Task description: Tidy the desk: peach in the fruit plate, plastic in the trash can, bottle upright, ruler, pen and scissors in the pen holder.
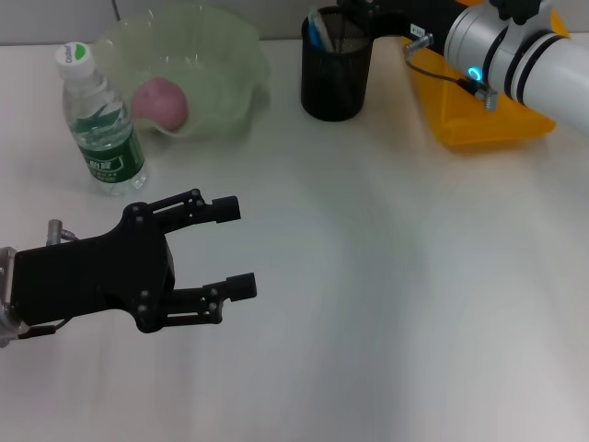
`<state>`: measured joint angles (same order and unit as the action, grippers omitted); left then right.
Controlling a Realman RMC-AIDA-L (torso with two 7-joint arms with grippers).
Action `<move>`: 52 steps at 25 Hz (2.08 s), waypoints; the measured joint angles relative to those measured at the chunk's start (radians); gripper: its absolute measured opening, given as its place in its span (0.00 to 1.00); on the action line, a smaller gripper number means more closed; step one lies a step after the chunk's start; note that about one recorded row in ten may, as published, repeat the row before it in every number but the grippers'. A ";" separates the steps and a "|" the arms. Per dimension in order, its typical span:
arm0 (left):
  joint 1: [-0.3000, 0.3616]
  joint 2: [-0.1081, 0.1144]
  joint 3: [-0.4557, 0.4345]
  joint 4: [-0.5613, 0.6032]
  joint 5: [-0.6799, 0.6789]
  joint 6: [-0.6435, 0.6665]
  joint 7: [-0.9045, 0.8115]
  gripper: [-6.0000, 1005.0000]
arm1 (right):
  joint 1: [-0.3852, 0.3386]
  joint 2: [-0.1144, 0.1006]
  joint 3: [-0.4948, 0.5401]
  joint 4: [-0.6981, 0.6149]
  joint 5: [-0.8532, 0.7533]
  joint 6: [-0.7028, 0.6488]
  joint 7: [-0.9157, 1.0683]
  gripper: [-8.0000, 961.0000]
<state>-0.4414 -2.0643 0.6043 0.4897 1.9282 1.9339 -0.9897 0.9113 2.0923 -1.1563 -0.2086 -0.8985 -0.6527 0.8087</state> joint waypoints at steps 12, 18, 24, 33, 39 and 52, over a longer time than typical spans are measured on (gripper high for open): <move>0.004 0.001 0.002 0.001 0.000 0.004 0.004 0.83 | -0.100 -0.006 0.002 -0.102 0.000 -0.178 0.095 0.70; 0.004 0.000 0.008 -0.007 0.000 -0.004 0.014 0.83 | -0.236 -0.015 0.002 -0.227 -0.007 -0.424 0.225 0.75; -0.005 -0.001 0.008 -0.007 0.003 -0.017 0.010 0.83 | -0.401 -0.061 0.009 -0.305 -0.031 -0.796 0.357 0.79; -0.024 -0.001 0.020 -0.011 0.015 -0.057 -0.006 0.83 | -0.458 -0.172 0.121 -0.295 -0.437 -1.175 0.512 0.85; -0.052 0.001 0.079 -0.074 0.022 -0.137 -0.009 0.83 | -0.461 -0.165 0.207 -0.283 -0.744 -1.186 0.438 0.85; -0.051 -0.003 0.145 -0.150 0.023 -0.251 0.027 0.83 | -0.464 -0.110 0.205 -0.200 -0.911 -1.036 0.203 0.85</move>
<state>-0.4924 -2.0678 0.7495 0.3397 1.9513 1.6830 -0.9629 0.4470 1.9822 -0.9512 -0.4083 -1.8097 -1.6884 1.0122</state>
